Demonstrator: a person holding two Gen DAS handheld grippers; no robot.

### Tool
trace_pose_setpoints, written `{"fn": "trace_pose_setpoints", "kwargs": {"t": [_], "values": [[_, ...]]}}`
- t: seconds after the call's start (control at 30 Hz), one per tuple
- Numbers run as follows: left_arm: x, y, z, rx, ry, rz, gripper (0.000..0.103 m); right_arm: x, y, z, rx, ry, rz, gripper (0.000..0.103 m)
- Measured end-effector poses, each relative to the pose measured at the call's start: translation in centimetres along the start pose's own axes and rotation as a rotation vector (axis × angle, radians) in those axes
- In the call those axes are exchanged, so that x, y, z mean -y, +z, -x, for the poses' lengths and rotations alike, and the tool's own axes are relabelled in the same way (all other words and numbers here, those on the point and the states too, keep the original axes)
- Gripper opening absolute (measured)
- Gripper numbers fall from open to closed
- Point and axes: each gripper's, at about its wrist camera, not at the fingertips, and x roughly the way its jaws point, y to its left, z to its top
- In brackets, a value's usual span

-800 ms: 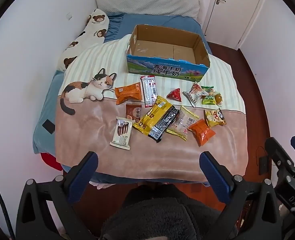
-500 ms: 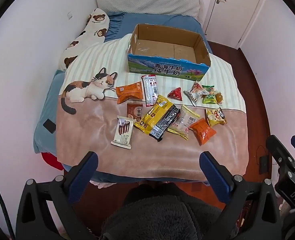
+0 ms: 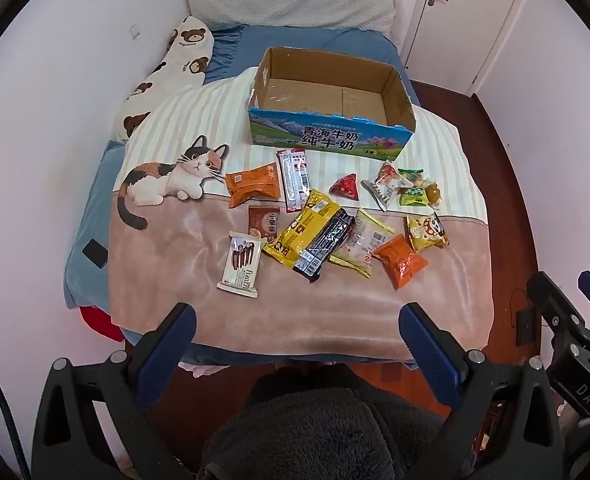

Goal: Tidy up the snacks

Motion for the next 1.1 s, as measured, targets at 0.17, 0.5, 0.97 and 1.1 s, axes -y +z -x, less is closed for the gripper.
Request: {"fn": "trace_pose_setpoints", "kwargs": {"t": [0.17,0.5,0.97,1.1], "values": [[0.4,0.0,-0.1,0.001,0.002,0.0,0.103,0.2,-0.2,0.1,-0.003,0.001,0.0,0.103],[1.6,0.4,0.2,0.005,0.007,-0.012,0.103,0.4,-0.1,0.2,-0.002,-0.001,-0.002,0.103],[1.0,0.4,0.7,0.011,0.001,-0.012,0.103,0.3,0.1,0.5,0.002,0.003,-0.01,0.103],[1.0,0.3,0.7,0.014,0.001,-0.011,0.103,0.4,0.1,0.5,0.005,0.003,-0.009,0.103]]}}
